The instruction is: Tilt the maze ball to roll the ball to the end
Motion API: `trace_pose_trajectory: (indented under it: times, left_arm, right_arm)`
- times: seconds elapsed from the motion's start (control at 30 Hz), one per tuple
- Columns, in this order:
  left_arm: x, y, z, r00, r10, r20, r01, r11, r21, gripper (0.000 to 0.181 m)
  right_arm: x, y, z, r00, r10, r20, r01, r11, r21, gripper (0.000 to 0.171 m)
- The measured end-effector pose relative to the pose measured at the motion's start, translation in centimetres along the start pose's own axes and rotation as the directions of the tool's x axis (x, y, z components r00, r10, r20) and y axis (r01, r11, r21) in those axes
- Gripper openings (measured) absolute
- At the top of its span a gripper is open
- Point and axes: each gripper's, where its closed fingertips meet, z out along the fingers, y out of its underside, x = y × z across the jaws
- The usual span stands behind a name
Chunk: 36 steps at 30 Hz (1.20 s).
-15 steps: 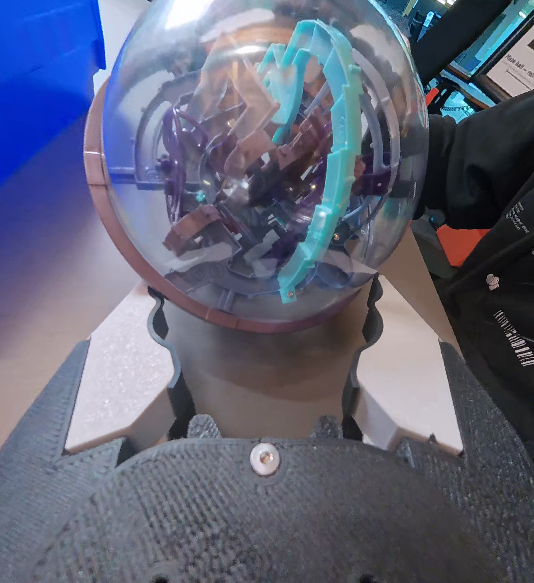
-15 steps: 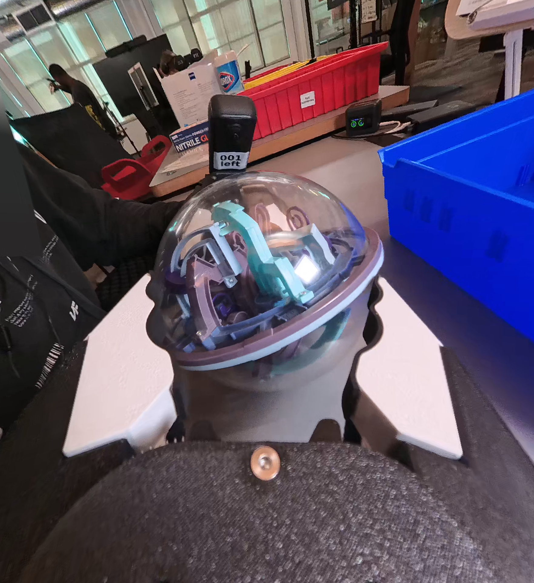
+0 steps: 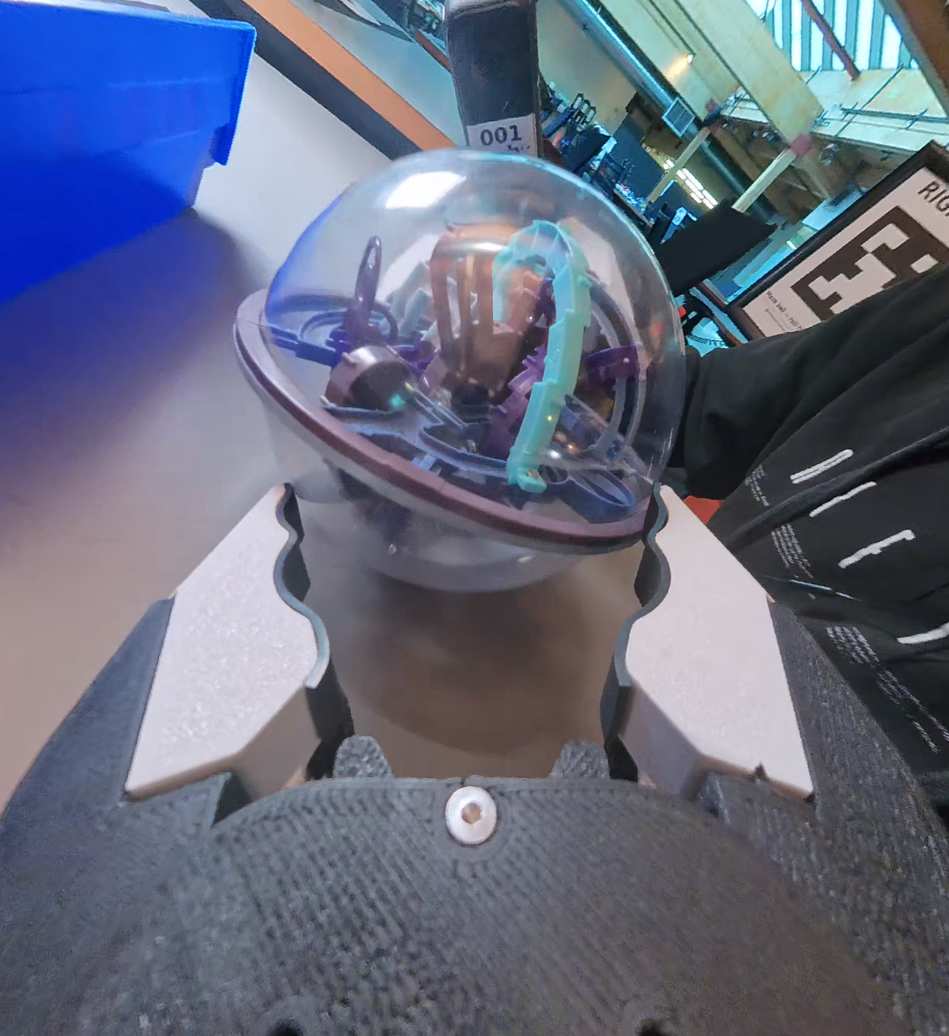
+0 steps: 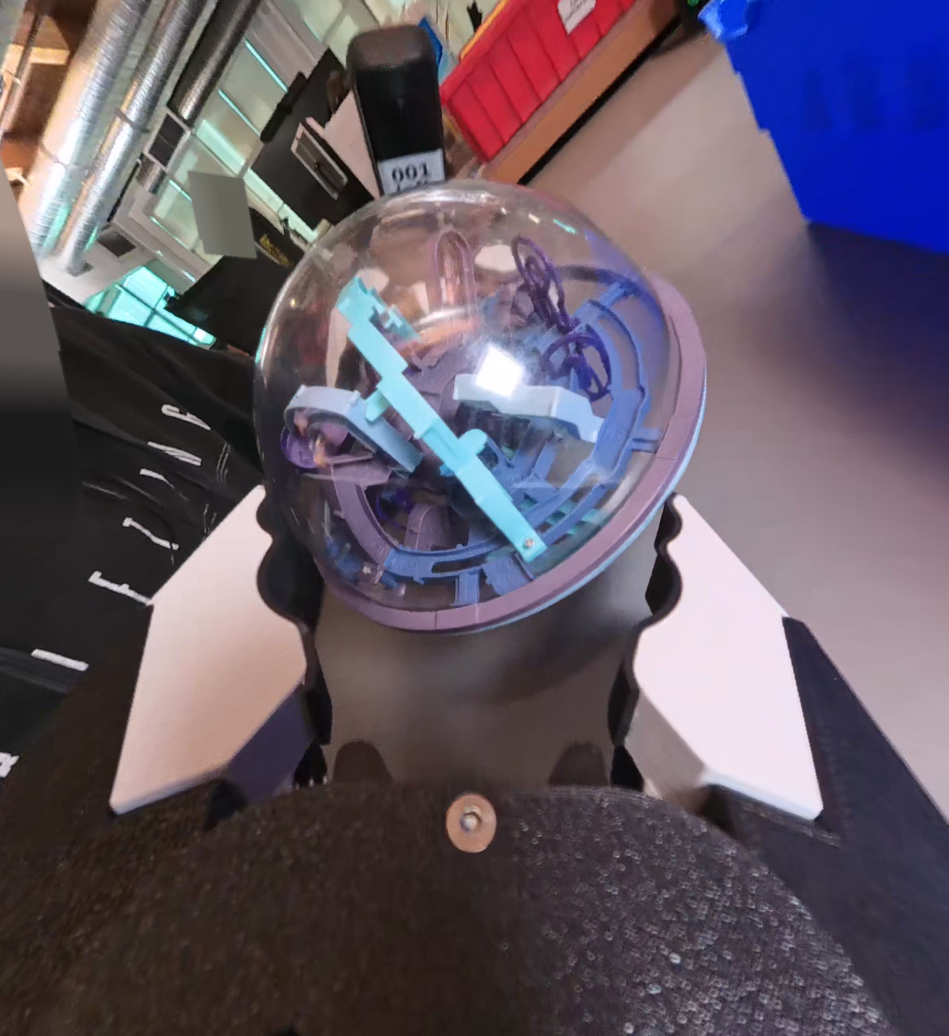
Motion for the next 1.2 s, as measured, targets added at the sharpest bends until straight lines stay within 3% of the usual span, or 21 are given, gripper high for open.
trace_pose_trajectory:
  times: [0.23, 0.63, 0.87, 1.07, 1.2]
  left_arm:
    - [0.1, -0.4, -0.5, 0.997, -0.06, -0.051, 0.061, 0.998, 0.033, 0.119]
    - [0.0, -1.1, -0.8, 0.995, 0.094, 0.034, -0.096, 0.993, 0.067, 0.133]
    - [-0.5, -1.2, -1.1, 0.998, 0.062, 0.0, -0.062, 0.994, 0.087, 0.134]
    - [-0.1, -3.3, -2.3, 0.98, 0.162, 0.115, -0.18, 0.97, 0.165, 0.136]
    - [-0.7, -2.9, -1.3, 0.941, 0.263, 0.212, -0.287, 0.954, 0.092, 0.147]
  right_arm:
    - [-0.3, 0.7, 0.2, 1.0, -0.023, -0.011, 0.023, 0.998, -0.052, 0.127]
    - [0.0, 0.7, 1.8, 0.984, -0.166, -0.065, 0.165, 0.986, -0.02, 0.13]
    - [0.1, 0.2, 2.1, 0.984, -0.144, -0.101, 0.145, 0.989, 0.002, 0.13]
    - [1.1, 0.9, 2.4, 0.984, -0.096, -0.15, 0.092, 0.995, -0.032, 0.125]
    - [1.4, 0.9, 2.4, 0.983, -0.065, -0.169, 0.06, 0.998, -0.033, 0.121]
